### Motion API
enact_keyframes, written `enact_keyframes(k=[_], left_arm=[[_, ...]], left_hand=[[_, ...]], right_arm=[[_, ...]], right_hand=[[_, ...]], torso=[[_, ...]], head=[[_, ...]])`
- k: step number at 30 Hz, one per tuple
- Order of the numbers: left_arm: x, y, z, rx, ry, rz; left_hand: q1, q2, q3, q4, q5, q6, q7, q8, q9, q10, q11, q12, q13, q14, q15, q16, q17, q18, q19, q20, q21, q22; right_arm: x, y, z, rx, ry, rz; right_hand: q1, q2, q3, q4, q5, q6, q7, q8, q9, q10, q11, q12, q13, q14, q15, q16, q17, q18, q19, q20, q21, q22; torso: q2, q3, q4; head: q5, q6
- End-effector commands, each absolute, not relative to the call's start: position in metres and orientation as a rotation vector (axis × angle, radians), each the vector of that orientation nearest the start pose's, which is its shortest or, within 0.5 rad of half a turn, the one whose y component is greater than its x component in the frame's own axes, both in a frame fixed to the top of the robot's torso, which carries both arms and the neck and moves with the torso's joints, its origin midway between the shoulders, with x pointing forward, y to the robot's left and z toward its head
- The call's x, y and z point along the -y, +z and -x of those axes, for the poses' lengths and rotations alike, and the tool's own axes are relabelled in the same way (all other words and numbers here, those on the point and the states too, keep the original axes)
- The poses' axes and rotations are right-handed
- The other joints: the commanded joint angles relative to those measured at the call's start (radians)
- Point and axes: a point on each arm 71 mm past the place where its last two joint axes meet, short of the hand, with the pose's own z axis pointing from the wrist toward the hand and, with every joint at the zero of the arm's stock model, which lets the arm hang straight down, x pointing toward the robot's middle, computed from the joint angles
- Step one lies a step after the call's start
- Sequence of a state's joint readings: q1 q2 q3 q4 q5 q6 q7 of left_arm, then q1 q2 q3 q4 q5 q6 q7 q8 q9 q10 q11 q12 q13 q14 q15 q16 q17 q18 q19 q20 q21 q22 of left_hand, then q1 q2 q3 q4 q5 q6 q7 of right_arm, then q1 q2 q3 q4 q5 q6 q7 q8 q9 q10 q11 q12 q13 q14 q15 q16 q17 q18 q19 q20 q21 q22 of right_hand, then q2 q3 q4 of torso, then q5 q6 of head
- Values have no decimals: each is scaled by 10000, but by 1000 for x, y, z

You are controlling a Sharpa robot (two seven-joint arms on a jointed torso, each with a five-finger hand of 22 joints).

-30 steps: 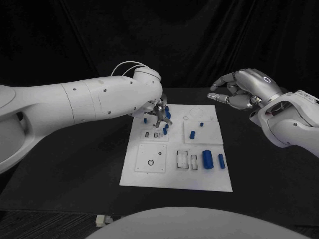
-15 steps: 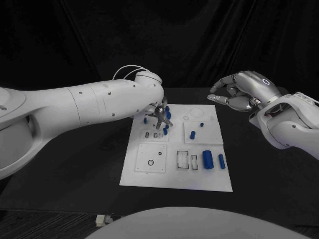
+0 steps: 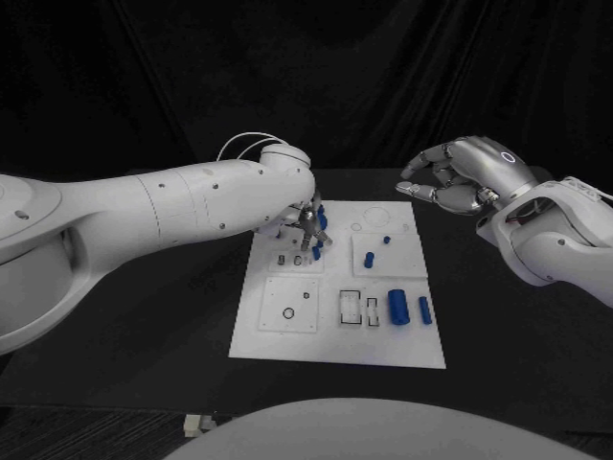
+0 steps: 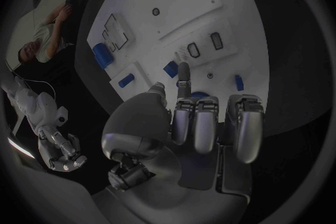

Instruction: Assemble the parts on the task board

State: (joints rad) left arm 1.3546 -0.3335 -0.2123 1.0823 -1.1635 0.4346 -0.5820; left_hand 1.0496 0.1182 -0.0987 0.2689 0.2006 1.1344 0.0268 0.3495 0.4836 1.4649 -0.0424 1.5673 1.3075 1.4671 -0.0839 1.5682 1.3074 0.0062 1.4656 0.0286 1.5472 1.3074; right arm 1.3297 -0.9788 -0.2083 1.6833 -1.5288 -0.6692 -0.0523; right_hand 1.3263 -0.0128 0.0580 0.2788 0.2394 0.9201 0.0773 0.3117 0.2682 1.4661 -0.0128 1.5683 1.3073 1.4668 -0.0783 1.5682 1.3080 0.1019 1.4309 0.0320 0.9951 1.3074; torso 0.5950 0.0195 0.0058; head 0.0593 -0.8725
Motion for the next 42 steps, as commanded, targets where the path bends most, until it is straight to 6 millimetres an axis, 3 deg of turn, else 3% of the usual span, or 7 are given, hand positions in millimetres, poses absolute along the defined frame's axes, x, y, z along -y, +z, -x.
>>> enact_keyframes(k=[1, 42], left_arm=[[-85, -227, -535, -24469, -1099, -2859], [-80, -242, -530, -25162, -1000, -3360]], left_hand=[[-21, 8, 63, -19, 33, -25, -17, -56, 14, 1059, 12, 35, 2633, 1037, -26, 26, 2634, 86, 621, -20, -79, 2165], [396, -55, 592, -470, 194, -5, 5, -478, 123, 1059, 34, 35, 2633, 1037, 0, 26, 2634, 162, 401, 14, -274, 1934]], right_arm=[[221, -149, -449, -13129, 6779, 2118], [222, -150, -450, -13151, 6729, 2092]], right_hand=[[7, 127, 22, 11, 35, 61, 31, 24, 12, 1047, 66, 25, 2635, 1040, 91, 26, 2628, -13, -20, 78, -55, 1273], [32, 126, 17, 0, 62, 59, 40, 23, 12, 1047, 79, 25, 2635, 1040, 102, 26, 2628, -4, -34, 83, -123, 1260]], torso=[[4, 0, -5], [-8, 6, -1]], head=[[5, -2], [-91, -2]])
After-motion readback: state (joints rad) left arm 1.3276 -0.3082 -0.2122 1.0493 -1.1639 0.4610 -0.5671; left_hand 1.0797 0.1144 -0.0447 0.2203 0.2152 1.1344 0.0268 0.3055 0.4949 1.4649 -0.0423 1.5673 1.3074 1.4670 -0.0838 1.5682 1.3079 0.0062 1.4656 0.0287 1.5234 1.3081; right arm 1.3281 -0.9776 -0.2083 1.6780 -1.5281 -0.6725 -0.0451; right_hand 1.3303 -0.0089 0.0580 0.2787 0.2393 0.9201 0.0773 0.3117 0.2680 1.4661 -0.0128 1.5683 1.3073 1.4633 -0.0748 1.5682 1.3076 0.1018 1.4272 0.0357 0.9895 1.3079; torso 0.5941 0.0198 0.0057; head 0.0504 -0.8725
